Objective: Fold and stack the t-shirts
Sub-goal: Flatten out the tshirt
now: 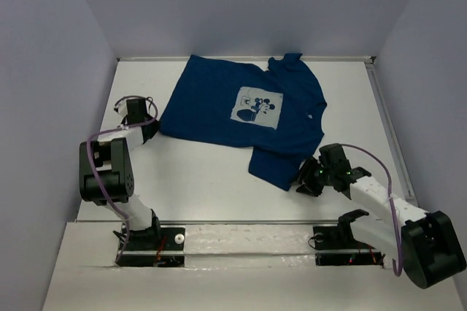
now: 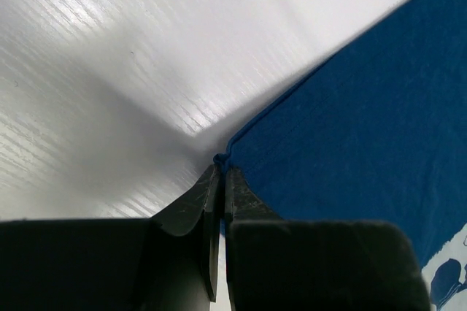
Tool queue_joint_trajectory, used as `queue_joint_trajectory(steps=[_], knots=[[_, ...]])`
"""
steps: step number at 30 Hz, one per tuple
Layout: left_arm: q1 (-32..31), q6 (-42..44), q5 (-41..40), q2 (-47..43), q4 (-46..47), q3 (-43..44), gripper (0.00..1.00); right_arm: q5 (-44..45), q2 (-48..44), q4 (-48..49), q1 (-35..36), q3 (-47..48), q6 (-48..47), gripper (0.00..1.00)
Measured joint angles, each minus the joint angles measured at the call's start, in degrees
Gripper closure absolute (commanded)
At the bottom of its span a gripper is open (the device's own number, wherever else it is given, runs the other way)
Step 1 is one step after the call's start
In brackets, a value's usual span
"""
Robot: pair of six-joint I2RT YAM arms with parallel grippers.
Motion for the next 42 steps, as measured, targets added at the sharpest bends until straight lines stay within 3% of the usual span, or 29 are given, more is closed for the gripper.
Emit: queue_joint_trajectory(steps=[6, 22, 24, 28, 35, 39, 42], knots=[[-1.01, 0.63, 0.20, -1.97, -0.13, -0.13, 1.00, 1.99, 4.09, 3.30, 4.48, 0.02, 3.72, 0.66], [-1.92, 1.75, 0.22, -3.43, -0.57, -0.15, 1.00, 7.37, 4.94, 5.31, 6.75, 0.13, 8.50, 0.70], [-1.92, 1.90, 0.22, -3.91, -0.59, -0.17, 1.00, 7.67, 5.05, 5.46, 6.75, 0.13, 8.66, 0.76], [-1.95, 1.95, 0.24, -4.35, -0.59, -0.17, 1.00, 8.11, 6.21, 6.38, 6.73, 0.13, 8.76, 1.00], [-2.40, 2.21, 0.20, -5.60, -1.64, -0.17, 1.00, 10.97, 4.33, 3.82, 6.75, 0.98, 6.56, 1.00], [-4.94, 3.30, -0.55, -9.55, -7.58, 2.99, 1.00, 17.94, -3.91, -9.22, 6.73, 12.66, 1.07, 1.00], [-8.33, 4.48, -1.68, -13.53, -12.61, 11.61, 1.00, 24.72, -5.68, -16.41, 6.75, 32.76, -4.70, 1.00]])
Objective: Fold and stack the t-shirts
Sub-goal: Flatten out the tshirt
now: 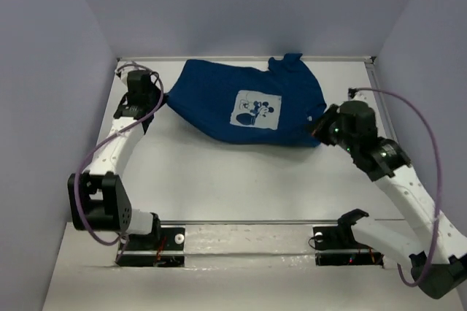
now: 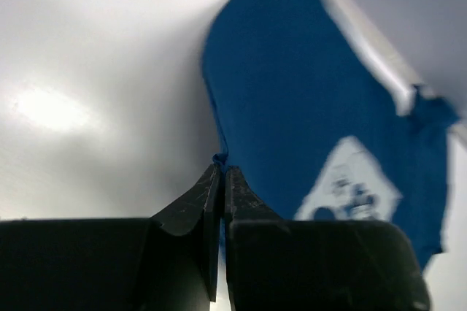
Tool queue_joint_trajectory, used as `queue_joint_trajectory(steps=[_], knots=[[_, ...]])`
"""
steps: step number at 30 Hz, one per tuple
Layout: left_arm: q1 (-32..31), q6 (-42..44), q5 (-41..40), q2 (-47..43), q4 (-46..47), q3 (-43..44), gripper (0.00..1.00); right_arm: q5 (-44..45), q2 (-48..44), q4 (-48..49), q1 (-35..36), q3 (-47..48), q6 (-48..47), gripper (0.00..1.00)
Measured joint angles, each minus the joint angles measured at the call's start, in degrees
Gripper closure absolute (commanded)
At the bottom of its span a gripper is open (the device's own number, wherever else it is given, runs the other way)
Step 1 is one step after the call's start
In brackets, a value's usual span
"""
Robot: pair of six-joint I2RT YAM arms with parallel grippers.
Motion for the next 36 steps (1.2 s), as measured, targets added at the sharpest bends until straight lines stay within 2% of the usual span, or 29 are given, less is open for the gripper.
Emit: queue_joint_trajectory(steps=[3, 9, 14, 17, 22, 28, 32, 36], knots=[[-3.17, 0.94, -1.07, -4.48, -1.99, 10.78, 1.00, 6.43, 0.44, -2.43, 0.00, 20.28, -6.38, 1.00], [-5.75, 1.27, -1.42, -13.57, -4.59, 28.81, 1.00, 15.17, 2.16, -8.24, 0.00, 47.54, -16.94, 1.00], [-5.75, 1.53, -1.73, -15.17, -8.46, 42.12, 1.00, 20.00, 10.69, -12.13, 0.00, 73.40, -25.86, 1.00], [-5.84, 1.57, -1.68, -14.75, -9.90, 48.81, 1.00, 21.92, 14.97, -11.30, 0.00, 84.02, -30.86, 1.00], [-5.79, 1.95, -1.31, -11.74, -11.28, 56.43, 1.00, 24.30, 17.94, -7.32, 0.00, 87.03, -37.46, 1.00], [-3.87, 1.92, -0.52, -7.28, -10.62, 52.59, 1.00, 27.04, 26.14, 3.13, -0.72, 82.84, -47.54, 1.00], [-2.23, 1.92, -0.02, -1.77, -9.94, 47.47, 1.00, 20.55, 34.77, 7.13, -7.65, 80.89, -48.85, 1.00], [-1.31, 2.16, -0.15, 7.89, -10.32, 43.36, 1.00, 12.26, 44.48, 8.00, -15.80, 77.26, -45.27, 1.00]])
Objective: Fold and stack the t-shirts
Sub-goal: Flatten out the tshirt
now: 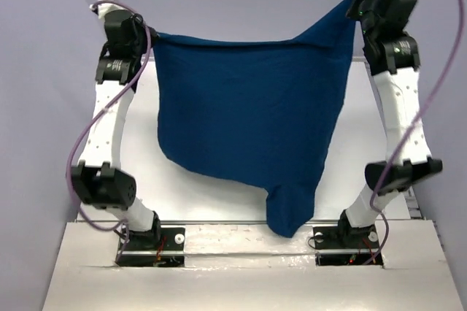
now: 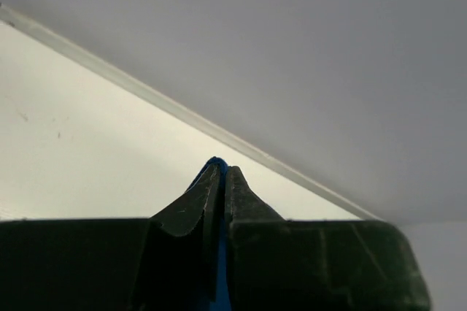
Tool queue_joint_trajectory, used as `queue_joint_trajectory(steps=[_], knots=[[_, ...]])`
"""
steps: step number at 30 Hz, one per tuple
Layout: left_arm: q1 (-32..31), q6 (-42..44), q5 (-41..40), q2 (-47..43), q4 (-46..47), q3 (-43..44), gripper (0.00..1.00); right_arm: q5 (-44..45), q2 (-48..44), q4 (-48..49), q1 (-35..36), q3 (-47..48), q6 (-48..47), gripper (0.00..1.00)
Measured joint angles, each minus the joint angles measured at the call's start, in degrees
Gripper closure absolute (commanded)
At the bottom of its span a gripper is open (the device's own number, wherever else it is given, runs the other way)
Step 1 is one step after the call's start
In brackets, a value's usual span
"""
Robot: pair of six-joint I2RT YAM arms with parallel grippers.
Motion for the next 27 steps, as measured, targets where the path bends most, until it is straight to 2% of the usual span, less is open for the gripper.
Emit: queue_joint_trajectory(steps=[3, 6, 9, 14, 17, 22, 24, 27], knots=[[0.76, -0.04, 0.15, 6.62, -0.09, 0.09, 1.00, -3.98, 7.21, -0.20, -3.32, -0.70, 1.92, 1.00], [1.14, -0.50, 0.44, 13.51, -0.68, 3.19, 1.00, -6.91, 16.70, -1.49, -5.20, 4.98, 3.76, 1.00], [1.18, -1.18, 0.87, 20.46, -2.14, 11.26, 1.00, -8.37, 24.22, -2.03, -6.03, 12.00, 5.92, 1.00], [1.16, -2.23, 2.16, 27.06, -2.84, 26.16, 1.00, -9.99, 25.86, -1.70, -7.37, 17.84, 9.42, 1.00], [1.33, -2.58, 2.69, 25.77, -0.13, 30.25, 1.00, -10.54, 23.58, 1.16, -8.13, 19.85, 10.60, 1.00], [2.95, -2.58, 3.43, 20.72, 5.16, 29.70, 1.00, -12.72, 14.40, 5.18, -8.35, 17.64, 10.73, 1.00], [3.96, -2.38, 3.65, 17.49, 7.21, 26.60, 1.00, -14.19, 7.82, 7.78, -8.31, 11.26, 10.56, 1.00], [5.20, -1.14, 3.89, 10.78, 11.41, 16.46, 1.00, -17.49, -5.42, 12.48, -8.35, -5.75, 10.56, 1.00]])
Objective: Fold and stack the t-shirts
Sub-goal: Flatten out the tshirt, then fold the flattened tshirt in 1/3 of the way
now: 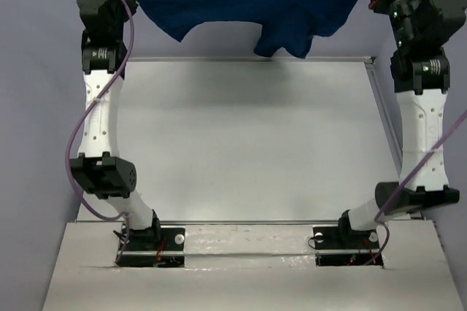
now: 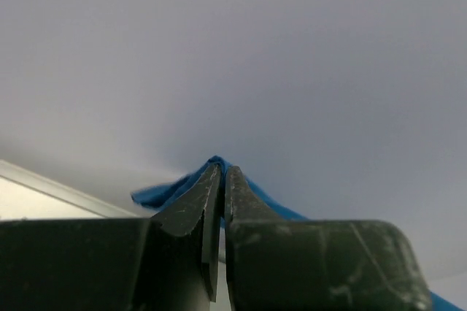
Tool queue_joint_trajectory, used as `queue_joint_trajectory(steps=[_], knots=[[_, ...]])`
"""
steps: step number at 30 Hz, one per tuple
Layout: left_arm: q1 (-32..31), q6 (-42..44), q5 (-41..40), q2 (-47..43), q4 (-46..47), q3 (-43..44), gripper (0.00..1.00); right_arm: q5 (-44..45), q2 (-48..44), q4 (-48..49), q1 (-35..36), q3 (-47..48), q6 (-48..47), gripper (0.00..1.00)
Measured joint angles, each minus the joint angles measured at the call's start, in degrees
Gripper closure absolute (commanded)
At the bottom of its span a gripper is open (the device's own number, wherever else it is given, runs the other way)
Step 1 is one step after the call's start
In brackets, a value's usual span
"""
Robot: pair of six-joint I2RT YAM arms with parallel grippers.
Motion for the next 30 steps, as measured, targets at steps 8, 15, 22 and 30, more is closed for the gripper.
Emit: queue_joint_trajectory(steps=[8, 15, 22, 30], knots=[[0.79, 3.30, -0.68, -20.76, 14.32, -48.04, 1.00, -6.88, -25.68, 9.53, -0.02, -55.36, 3.23, 1.00], [0.76, 4.55, -1.20, -29.18, 14.47, -77.72, 1.00, -14.71, -31.39, -2.10, 0.00, -87.34, 12.79, 1.00], [0.79, 3.32, -2.54, -34.12, 13.44, -89.57, 1.00, -22.12, -38.66, -11.87, 0.00, -92.54, 20.17, 1.00], [0.79, 0.17, -5.22, -34.45, 7.78, -91.49, 1.00, -23.26, -38.75, -19.87, -0.02, -92.28, 21.79, 1.00]])
